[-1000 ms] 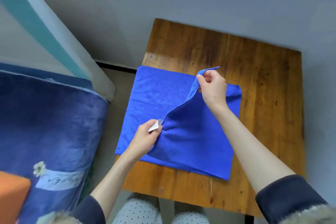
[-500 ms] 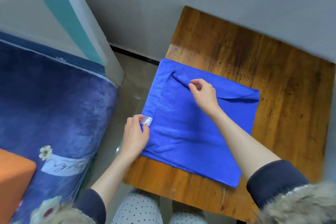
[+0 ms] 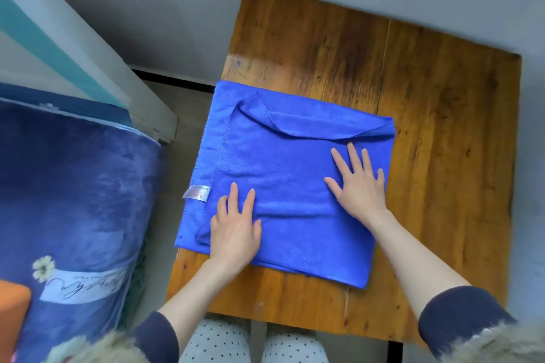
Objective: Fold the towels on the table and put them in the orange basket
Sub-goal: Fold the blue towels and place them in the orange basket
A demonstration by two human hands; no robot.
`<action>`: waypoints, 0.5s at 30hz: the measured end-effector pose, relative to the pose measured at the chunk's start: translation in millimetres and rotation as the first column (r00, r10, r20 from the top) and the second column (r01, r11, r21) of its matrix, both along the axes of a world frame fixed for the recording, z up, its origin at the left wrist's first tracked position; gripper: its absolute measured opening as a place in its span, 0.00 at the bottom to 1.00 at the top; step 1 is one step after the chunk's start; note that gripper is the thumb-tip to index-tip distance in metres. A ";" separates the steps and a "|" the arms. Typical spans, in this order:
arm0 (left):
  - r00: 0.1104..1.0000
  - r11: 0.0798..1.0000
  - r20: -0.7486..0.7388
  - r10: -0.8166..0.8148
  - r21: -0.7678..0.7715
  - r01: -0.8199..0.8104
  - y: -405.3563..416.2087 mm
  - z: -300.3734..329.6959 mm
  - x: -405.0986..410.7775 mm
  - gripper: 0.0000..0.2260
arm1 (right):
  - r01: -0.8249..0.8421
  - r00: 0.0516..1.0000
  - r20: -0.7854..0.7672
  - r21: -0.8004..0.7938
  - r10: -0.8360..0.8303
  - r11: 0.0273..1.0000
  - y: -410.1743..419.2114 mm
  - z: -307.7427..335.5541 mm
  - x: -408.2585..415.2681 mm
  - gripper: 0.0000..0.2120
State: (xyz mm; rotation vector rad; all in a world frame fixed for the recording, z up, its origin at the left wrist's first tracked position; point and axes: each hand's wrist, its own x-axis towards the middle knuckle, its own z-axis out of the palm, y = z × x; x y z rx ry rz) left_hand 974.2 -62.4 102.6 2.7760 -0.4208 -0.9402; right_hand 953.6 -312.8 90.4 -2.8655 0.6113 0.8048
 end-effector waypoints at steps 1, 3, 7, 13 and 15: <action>1.000 1.000 0.011 -0.010 0.021 0.010 -6.1 -1.6 -0.9 0.28 | 0.000 1.000 0.001 -0.005 0.000 1.000 -5.3 -1.3 -4.6 0.30; 1.000 0.999 0.017 -0.008 0.042 0.008 -14.3 -4.7 3.4 0.28 | 0.004 1.000 0.009 -0.013 -0.003 1.000 -9.7 -2.2 -10.0 0.30; 0.999 1.000 0.032 -0.027 0.015 0.026 -44.5 -7.5 18.4 0.27 | 0.099 0.995 0.005 -0.032 -0.099 0.995 -21.7 0.9 -39.3 0.30; 0.986 0.983 0.005 -0.164 -0.087 0.164 -110.3 -8.2 35.7 0.20 | 0.338 0.939 -0.039 -0.053 -0.340 0.940 -32.9 11.9 -103.3 0.29; 0.976 0.971 0.003 -0.217 -0.106 0.216 -133.1 -8.3 31.2 0.18 | 0.399 0.914 -0.067 -0.027 -0.400 0.917 -36.3 15.2 -124.9 0.28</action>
